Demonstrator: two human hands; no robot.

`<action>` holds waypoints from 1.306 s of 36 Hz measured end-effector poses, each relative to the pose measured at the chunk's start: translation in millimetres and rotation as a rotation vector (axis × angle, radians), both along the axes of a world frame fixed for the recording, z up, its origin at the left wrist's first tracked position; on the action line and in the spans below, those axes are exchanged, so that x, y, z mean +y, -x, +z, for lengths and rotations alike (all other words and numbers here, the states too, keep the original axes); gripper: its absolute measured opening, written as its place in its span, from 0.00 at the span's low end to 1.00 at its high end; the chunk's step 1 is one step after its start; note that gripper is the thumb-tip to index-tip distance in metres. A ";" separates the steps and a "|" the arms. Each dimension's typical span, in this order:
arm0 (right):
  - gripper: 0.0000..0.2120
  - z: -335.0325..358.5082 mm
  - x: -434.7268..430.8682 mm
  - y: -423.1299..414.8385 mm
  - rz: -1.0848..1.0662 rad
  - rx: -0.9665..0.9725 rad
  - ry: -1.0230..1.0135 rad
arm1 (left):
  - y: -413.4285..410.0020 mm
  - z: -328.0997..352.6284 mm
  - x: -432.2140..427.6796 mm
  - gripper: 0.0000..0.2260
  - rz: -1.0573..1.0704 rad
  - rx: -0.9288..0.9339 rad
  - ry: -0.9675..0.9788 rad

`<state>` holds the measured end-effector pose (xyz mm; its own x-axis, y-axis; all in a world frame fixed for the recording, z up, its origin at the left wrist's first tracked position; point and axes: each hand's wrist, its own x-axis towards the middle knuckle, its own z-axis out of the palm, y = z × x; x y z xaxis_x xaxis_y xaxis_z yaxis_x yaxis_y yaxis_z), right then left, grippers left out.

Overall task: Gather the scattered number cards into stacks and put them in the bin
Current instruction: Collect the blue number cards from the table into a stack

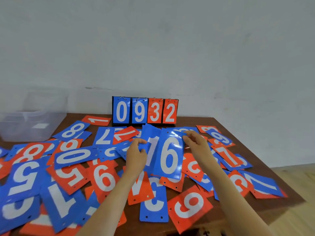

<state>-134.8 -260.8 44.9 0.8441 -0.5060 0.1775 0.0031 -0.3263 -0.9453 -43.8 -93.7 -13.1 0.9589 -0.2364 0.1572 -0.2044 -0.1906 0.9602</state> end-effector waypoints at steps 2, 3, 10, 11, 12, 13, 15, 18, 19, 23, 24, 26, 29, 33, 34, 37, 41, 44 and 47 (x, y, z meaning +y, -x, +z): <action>0.06 -3.3 -1.3 1.7 -0.031 -0.002 0.000 | 3.5 2.2 -2.1 0.07 -0.036 0.074 0.053; 0.06 -5.9 -2.3 1.5 -0.055 0.000 0.006 | 6.0 4.0 -3.9 0.06 -0.059 0.100 0.074; 0.05 -25.0 -9.6 -17.9 -0.182 0.015 0.176 | 14.6 4.6 -21.3 0.09 -0.163 0.201 0.176; 0.05 -27.4 -11.4 -22.6 -0.191 0.017 0.206 | 12.1 2.5 -24.1 0.09 -0.169 0.223 0.182; 0.05 -29.2 -13.2 -27.8 -0.195 0.022 0.228 | 8.8 -0.2 -26.7 0.09 -0.171 0.244 0.182; 0.05 -31.4 -15.9 -33.4 -0.196 0.035 0.246 | 4.9 -3.5 -29.6 0.09 -0.170 0.261 0.181; 0.06 -37.5 -23.8 -45.8 -0.194 0.072 0.275 | -4.3 -11.5 -36.6 0.09 -0.170 0.286 0.165; 0.10 -48.2 -40.7 -67.7 -0.193 0.106 0.312 | -19.3 -17.6 -49.3 0.09 -0.172 0.260 0.111; 0.12 -51.7 -48.7 -76.2 -0.193 0.116 0.324 | -25.4 -17.1 -54.1 0.09 -0.175 0.233 0.076; 0.18 -66.5 -92.8 -113.5 -0.169 0.262 0.447 | -61.2 -9.0 -75.2 0.09 -0.158 0.157 -0.067; 0.20 -70.1 -104.6 -123.1 -0.151 0.324 0.508 | -71.1 -6.3 -80.5 0.10 -0.144 0.141 -0.091; 0.26 -76.1 -125.2 -139.9 -0.103 0.465 0.645 | -88.8 -1.0 -89.5 0.10 -0.125 0.105 -0.132; 0.31 -82.9 -146.6 -157.6 -0.010 0.654 0.889 | -109.4 2.0 -99.6 0.11 -0.117 0.092 -0.154; 0.35 -87.4 -166.4 -175.6 0.132 0.763 1.068 | -125.0 -4.3 -109.0 0.11 -0.117 0.134 -0.148; 0.35 -86.7 -169.5 -179.4 0.170 0.777 1.059 | -126.9 -6.7 -111.0 0.12 -0.116 0.140 -0.149; 0.31 -81.4 -173.2 -186.0 0.263 0.830 1.001 | -129.4 -14.1 -116.3 0.12 -0.107 0.152 -0.161; 0.30 -88.1 -181.5 -188.4 0.296 0.887 0.903 | -128.2 -22.4 -122.5 0.11 -0.109 0.182 -0.146; 0.30 -94.3 -182.6 -187.8 0.253 0.880 0.961 | -126.7 -23.4 -124.5 0.11 -0.095 0.184 -0.135; 0.27 -92.1 -175.0 -188.7 0.222 0.881 1.089 | -123.6 -21.4 -125.2 0.11 -0.082 0.183 -0.125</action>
